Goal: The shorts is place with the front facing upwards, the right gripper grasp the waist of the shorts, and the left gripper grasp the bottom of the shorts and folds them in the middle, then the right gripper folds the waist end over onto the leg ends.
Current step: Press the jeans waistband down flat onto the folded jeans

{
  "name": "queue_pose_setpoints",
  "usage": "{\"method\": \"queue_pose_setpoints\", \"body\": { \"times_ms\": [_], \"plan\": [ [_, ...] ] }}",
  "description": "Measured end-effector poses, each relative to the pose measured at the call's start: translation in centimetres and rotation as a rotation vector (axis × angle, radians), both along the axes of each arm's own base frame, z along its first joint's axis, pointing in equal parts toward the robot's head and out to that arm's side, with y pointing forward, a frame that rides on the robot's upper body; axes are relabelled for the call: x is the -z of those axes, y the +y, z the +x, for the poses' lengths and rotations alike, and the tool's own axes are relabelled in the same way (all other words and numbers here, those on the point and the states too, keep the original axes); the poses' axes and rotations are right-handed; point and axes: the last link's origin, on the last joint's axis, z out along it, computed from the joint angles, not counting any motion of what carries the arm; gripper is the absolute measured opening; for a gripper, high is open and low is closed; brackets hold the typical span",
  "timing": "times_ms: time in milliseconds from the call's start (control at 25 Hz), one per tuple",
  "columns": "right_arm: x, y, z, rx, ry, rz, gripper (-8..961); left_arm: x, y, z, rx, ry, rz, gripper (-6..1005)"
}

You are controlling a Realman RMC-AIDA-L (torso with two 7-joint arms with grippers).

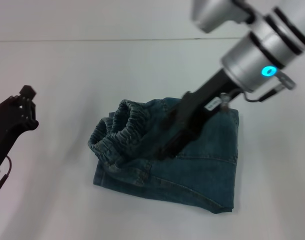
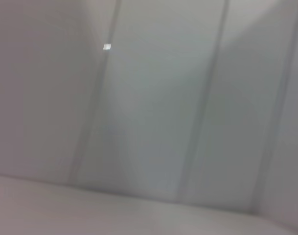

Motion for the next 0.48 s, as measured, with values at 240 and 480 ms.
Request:
{"method": "queue_pose_setpoints", "body": {
  "times_ms": [240, 480],
  "plan": [
    [-4.1, 0.3, 4.2, 0.121, 0.201, 0.16, 946, -1.9, -0.8, 1.2, 0.172, -0.129, -0.207, 2],
    [-7.1, -1.6, 10.0, 0.211, 0.365, 0.248, 946, -3.7, -1.7, 3.6, 0.369, -0.148, -0.521, 189]
  ]
}}
